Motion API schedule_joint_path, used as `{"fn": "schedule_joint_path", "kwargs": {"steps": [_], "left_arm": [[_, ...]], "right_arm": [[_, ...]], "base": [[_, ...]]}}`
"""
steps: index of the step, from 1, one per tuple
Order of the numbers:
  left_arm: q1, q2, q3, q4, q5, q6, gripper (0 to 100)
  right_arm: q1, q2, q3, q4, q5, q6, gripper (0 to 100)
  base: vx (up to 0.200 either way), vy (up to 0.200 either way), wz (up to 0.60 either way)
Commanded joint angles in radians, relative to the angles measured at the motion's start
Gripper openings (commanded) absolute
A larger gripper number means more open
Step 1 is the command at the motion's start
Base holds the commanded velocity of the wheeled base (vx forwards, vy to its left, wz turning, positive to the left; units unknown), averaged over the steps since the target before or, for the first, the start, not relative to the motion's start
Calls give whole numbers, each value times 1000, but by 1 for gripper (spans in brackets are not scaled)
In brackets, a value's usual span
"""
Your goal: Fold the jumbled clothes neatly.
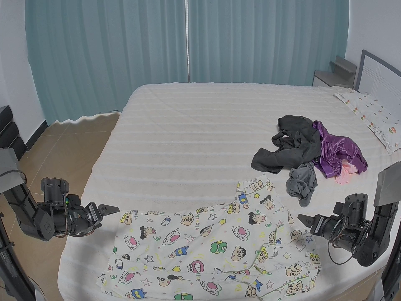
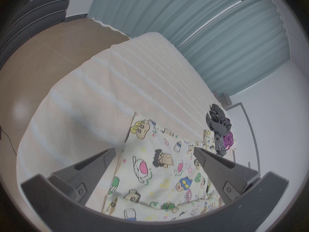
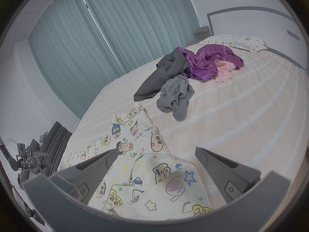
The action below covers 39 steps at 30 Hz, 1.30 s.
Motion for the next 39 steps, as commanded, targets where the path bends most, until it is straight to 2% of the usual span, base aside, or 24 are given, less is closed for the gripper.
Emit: {"fn": "schedule_joint_path", "kwargs": {"steps": [1, 5, 9, 14, 20, 32, 39], "left_arm": [[-10, 69, -56, -35, 4, -3, 100], [-21, 181, -177, -32, 60, 4, 100], [-36, 269, -269, -30, 61, 59, 100], [-65, 329, -339, -10, 60, 142, 100], [-84, 362, -372, 8, 69, 208, 100], [-87, 358, -339, 5, 70, 212, 100], [-99, 365, -332, 10, 70, 261, 100]], "right_arm": [[9, 16, 3, -3, 0, 0, 100], [18, 14, 2, -4, 0, 12, 100], [38, 19, -3, -4, 0, 53, 100], [46, 37, -3, -9, 2, 61, 100], [53, 54, -1, -49, 0, 61, 100], [61, 82, -3, -56, 0, 61, 100], [75, 83, -4, -56, -1, 61, 100]], "base": [[0, 0, 0], [0, 0, 0], [0, 0, 0], [0, 0, 0], [0, 0, 0], [0, 0, 0], [0, 0, 0]]}}
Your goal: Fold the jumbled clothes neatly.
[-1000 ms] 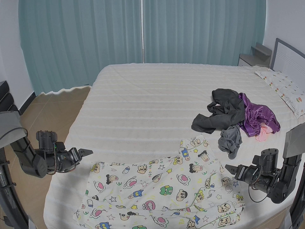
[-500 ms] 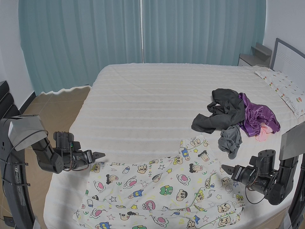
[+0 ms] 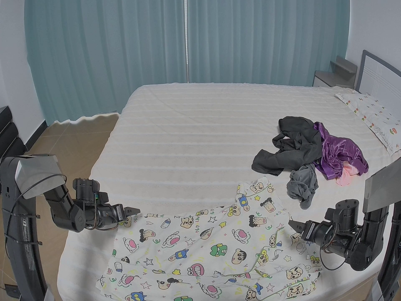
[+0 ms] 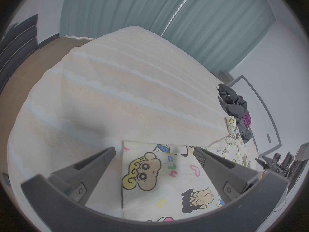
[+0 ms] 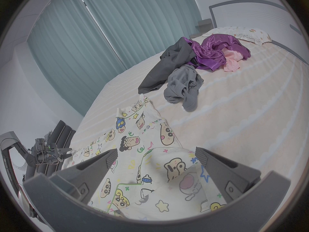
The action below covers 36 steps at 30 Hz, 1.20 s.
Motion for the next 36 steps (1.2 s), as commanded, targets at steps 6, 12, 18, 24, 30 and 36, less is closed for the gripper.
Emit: {"fn": "schedule_joint_path", "kwargs": {"steps": [6, 12, 18, 24, 30, 36], "left_arm": [[-7, 17, -9, -2, 2, 7, 0], [-7, 17, -9, -5, 6, 7, 0], [-13, 25, -28, -88, 89, -60, 0], [-30, 96, -63, -254, 174, -148, 0], [-32, 125, -83, -265, 210, -151, 0], [-35, 129, -83, -265, 212, -161, 0]], "right_arm": [[3, 18, -9, -25, 0, 0, 100], [-5, 53, -46, -31, 1, 0, 100], [-40, 81, -214, -22, 3, 0, 100], [-43, 96, -418, 201, 23, -2, 100], [-39, 158, -653, 437, 47, 0, 100], [-33, 234, -808, 564, 69, 0, 100]], "base": [[0, 0, 0], [0, 0, 0], [0, 0, 0], [0, 0, 0], [0, 0, 0], [0, 0, 0]]}}
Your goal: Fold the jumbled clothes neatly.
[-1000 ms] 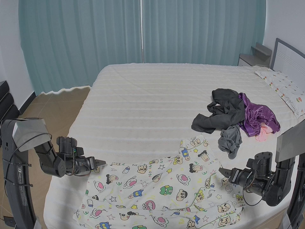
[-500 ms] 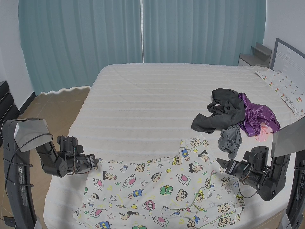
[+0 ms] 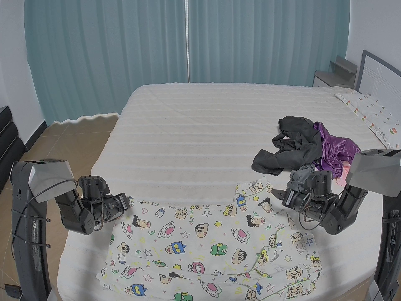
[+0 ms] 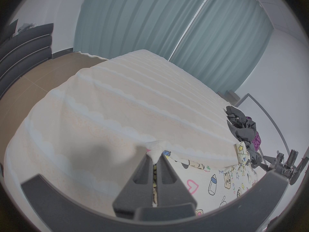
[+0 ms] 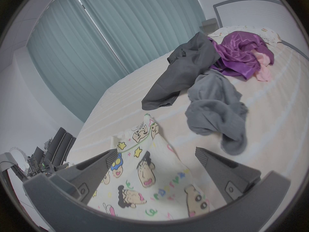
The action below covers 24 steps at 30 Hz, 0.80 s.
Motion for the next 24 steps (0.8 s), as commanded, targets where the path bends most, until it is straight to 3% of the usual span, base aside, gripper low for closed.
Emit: {"fn": "schedule_joint_path", "kwargs": {"steps": [1, 5, 21, 22, 24], "left_arm": [[-4, 30, -10, -11, 14, -24, 0], [-4, 28, -13, -11, 14, -37, 0], [-4, 30, -15, -5, 14, -37, 0], [-4, 31, -16, -3, 14, -37, 0], [-4, 31, -16, -3, 12, -37, 0]], "right_arm": [[9, 111, -168, 96, 36, 0, 100], [10, 126, -212, 142, 68, 0, 100], [24, 184, -378, 264, 79, -16, 100], [24, 188, -400, 294, 81, -21, 0], [24, 189, -418, 334, 91, -26, 0]], "base": [[0, 0, 0], [0, 0, 0], [0, 0, 0], [0, 0, 0], [0, 0, 0]]}}
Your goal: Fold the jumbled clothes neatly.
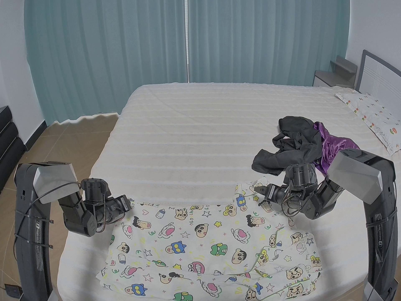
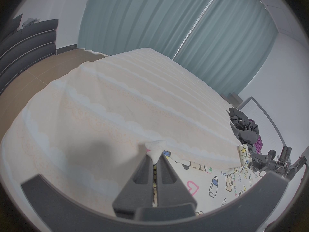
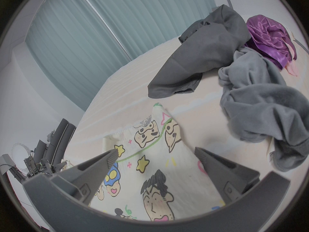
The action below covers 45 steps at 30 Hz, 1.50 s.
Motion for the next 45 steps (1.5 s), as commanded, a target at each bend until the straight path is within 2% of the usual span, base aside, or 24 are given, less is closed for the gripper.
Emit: {"fn": "schedule_joint_path", "kwargs": {"steps": [1, 6, 9, 17, 19, 22, 28, 31, 40, 45], "left_arm": [[0, 1, -3, 2, -1, 0, 0], [-3, 1, -5, 3, 0, 8, 0], [-14, 0, -3, 22, 28, 12, 0], [-17, -6, -10, 31, 77, 12, 0], [-43, 3, -16, 23, 172, 12, 0], [-52, 8, -48, 20, 229, 1, 0], [-54, 0, -62, 22, 229, -8, 0], [-64, -14, -68, 26, 229, -58, 0], [-63, -28, -59, 30, 227, -61, 0], [-58, -78, 3, 31, 161, -60, 0]], "right_arm": [[2, 19, -47, 51, 23, -7, 0], [-6, 14, -35, 47, 43, -7, 0], [-6, 9, -15, 27, 43, -8, 0], [-13, -4, 73, -139, 39, -8, 0], [-18, -20, 87, -147, 39, -7, 0], [-27, -29, 97, -159, 40, -7, 0], [-36, -40, 120, -187, 40, -7, 0], [-39, -44, 126, -185, 40, -7, 0], [-39, -54, 136, -190, 36, -1, 0], [-39, -119, 208, -190, 45, 4, 0]], "base": [[0, 0, 0], [0, 0, 0], [0, 0, 0], [0, 0, 0], [0, 0, 0], [0, 0, 0], [0, 0, 0], [0, 0, 0], [0, 0, 0], [0, 0, 0]]}}
